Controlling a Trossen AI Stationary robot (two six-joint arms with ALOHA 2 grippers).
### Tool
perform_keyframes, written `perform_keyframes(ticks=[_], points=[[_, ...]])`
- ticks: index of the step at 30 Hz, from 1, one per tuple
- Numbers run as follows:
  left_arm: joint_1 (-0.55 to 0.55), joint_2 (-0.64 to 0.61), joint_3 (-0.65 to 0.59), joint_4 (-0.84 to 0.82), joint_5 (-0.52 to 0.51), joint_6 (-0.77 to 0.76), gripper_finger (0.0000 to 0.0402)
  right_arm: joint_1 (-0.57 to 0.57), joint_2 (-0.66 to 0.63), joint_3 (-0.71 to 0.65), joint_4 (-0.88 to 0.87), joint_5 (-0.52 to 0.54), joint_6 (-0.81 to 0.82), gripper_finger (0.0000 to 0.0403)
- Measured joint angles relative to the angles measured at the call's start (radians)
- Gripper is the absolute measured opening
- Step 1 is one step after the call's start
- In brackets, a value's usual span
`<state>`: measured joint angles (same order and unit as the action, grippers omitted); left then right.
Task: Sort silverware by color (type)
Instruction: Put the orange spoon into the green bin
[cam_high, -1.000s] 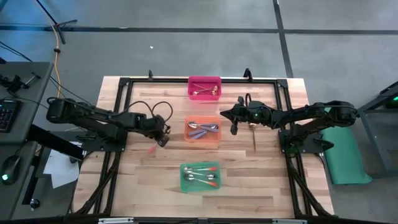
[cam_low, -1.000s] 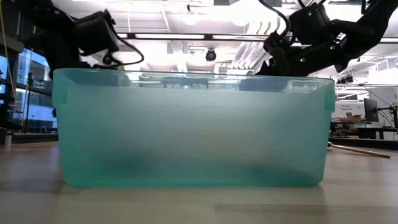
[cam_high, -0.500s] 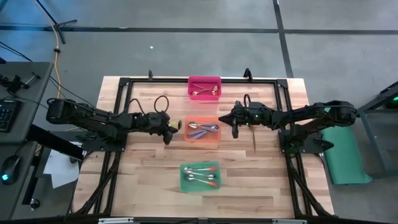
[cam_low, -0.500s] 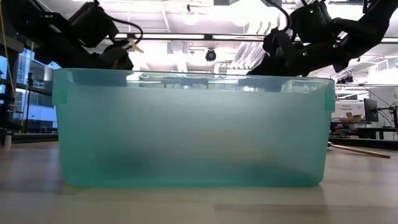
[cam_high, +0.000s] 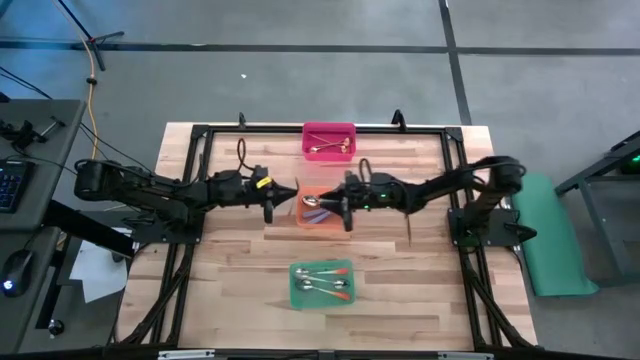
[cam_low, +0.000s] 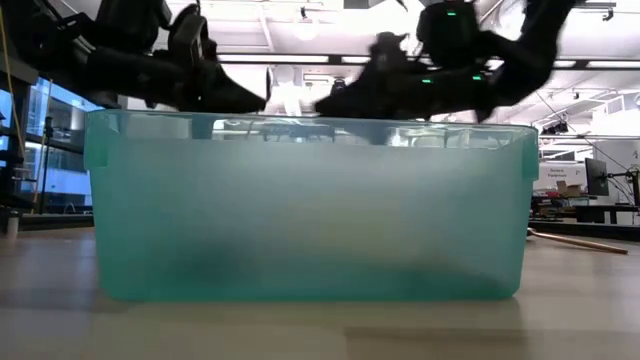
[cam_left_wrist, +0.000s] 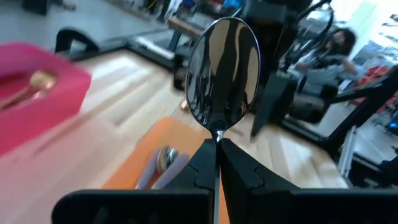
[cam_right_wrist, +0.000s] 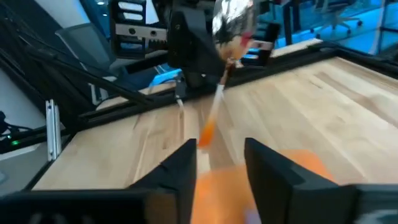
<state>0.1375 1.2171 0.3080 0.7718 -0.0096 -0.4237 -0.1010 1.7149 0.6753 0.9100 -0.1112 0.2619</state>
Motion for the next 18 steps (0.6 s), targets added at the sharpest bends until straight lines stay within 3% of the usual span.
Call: perform_keyframes(ticks=[8,18], points=[[0.0,0.0,0.0,0.081,0.027,0.038,0.0,-0.015,0.172,0.232,-0.019,-0.073,0.006,0.0172],[0.0,0.0,0.0,0.104,0.032,0.06,0.0,-0.023,0.238,0.364,-0.099,-0.128,-0.089,0.0144]])
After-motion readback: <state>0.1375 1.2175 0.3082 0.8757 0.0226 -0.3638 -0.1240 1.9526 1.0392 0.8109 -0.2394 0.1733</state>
